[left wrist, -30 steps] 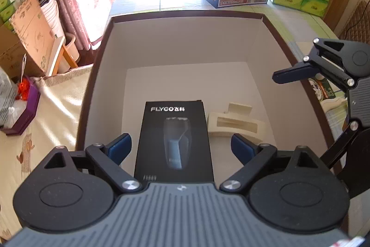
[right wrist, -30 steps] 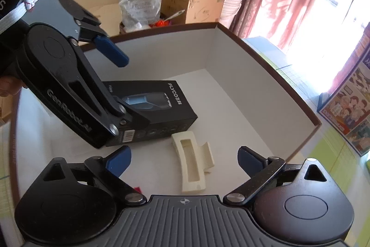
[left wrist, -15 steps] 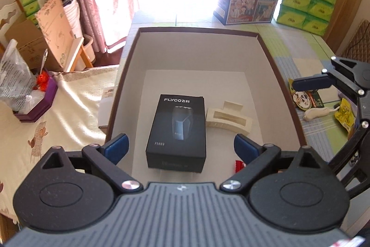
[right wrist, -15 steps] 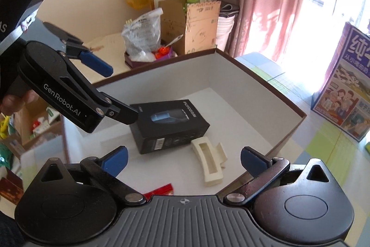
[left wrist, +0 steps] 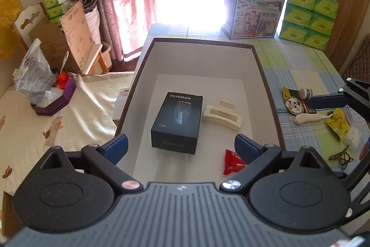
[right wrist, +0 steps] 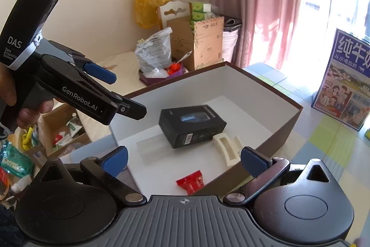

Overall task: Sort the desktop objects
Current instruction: 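Lower and release the black box with the left tool while the right tool releases the clip, then move both open tools away from the brown box toward the table items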

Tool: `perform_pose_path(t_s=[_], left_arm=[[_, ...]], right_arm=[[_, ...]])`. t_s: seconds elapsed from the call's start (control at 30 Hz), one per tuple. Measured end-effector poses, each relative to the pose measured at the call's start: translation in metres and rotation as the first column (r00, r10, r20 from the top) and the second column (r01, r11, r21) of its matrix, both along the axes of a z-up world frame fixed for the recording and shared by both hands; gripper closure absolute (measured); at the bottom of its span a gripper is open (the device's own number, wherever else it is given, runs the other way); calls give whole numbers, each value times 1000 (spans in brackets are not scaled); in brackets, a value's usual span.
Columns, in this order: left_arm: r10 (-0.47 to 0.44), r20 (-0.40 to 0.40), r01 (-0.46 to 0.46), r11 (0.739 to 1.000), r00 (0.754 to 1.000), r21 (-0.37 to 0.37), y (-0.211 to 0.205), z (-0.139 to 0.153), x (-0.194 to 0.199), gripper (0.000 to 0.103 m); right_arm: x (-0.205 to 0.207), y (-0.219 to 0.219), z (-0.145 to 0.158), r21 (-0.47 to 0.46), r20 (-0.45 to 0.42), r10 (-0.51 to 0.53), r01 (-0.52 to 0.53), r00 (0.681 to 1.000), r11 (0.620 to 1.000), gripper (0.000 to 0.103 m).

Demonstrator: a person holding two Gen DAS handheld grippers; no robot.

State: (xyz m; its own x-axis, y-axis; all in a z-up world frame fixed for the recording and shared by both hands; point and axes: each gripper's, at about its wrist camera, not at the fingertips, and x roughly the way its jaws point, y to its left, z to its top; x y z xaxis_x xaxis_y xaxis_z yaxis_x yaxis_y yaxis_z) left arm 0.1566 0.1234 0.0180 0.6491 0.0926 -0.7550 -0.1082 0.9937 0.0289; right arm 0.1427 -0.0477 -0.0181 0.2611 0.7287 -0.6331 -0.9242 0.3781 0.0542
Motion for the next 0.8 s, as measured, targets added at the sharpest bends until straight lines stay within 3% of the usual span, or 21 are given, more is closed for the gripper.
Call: perform_pose_path(t_s=[0.33, 0.8], left_arm=[[64, 18, -64, 998, 998, -1, -31, 5, -59, 5], [112, -85, -115, 993, 990, -25, -82, -18, -109, 5]], right_arm=[[-26, -40, -2, 16, -31, 27, -27, 999, 1000, 2], [-41, -91, -16, -9, -99, 60, -61, 993, 998, 2]])
